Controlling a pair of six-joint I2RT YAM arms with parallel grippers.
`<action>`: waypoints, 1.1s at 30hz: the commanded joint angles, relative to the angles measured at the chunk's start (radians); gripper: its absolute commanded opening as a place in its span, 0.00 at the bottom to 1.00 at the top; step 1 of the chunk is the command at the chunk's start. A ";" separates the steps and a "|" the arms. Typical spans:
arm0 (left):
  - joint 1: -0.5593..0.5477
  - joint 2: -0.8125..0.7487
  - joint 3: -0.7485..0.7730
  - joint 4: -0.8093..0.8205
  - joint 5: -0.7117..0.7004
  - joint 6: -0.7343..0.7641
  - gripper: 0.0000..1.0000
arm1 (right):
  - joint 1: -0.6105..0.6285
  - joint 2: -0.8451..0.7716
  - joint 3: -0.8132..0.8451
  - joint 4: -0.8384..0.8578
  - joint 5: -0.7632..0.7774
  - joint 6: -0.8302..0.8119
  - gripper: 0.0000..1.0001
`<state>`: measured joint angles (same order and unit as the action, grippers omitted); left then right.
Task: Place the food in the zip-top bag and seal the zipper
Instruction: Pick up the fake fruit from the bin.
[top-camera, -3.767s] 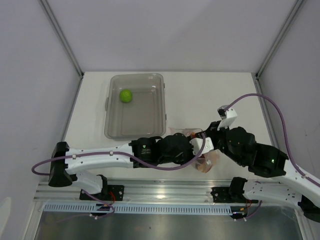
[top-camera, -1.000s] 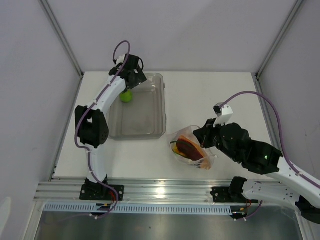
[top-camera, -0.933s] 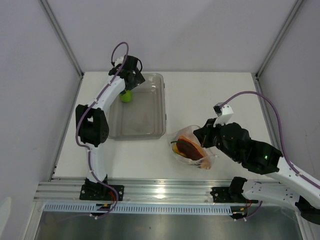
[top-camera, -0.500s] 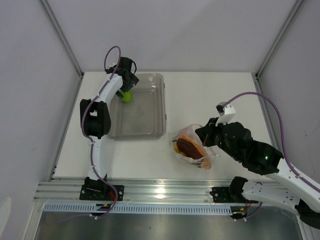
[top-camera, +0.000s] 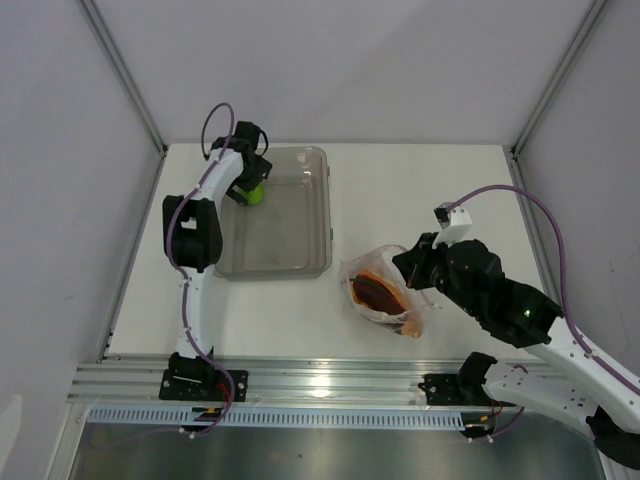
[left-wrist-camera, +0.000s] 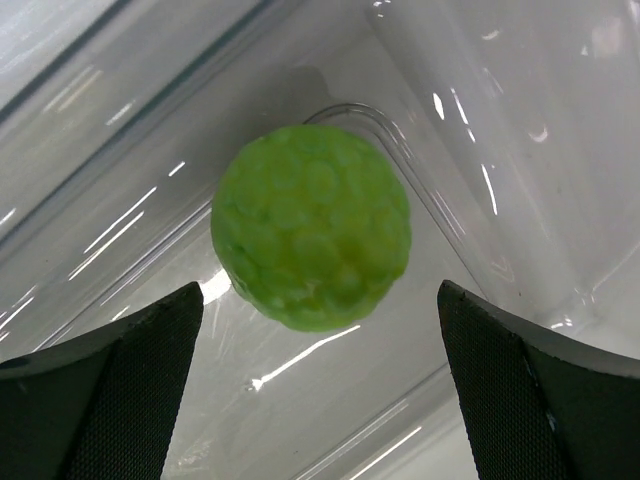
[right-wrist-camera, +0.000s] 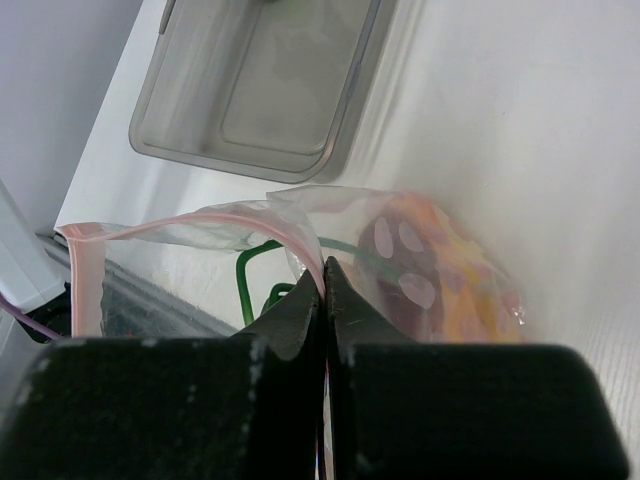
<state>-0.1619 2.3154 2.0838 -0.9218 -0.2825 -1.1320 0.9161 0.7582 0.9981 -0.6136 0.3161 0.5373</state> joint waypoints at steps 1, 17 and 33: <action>0.022 0.025 0.048 -0.029 0.011 -0.064 1.00 | -0.022 -0.003 -0.007 0.044 -0.029 -0.025 0.00; 0.059 0.045 -0.008 0.066 0.086 -0.088 0.72 | -0.079 0.001 -0.036 0.075 -0.068 -0.028 0.00; 0.018 -0.219 -0.356 0.262 0.173 -0.026 0.01 | -0.085 -0.051 -0.001 -0.027 -0.026 0.004 0.00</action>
<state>-0.1253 2.2223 1.8057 -0.6922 -0.1322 -1.1954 0.8356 0.7345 0.9581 -0.6163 0.2600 0.5285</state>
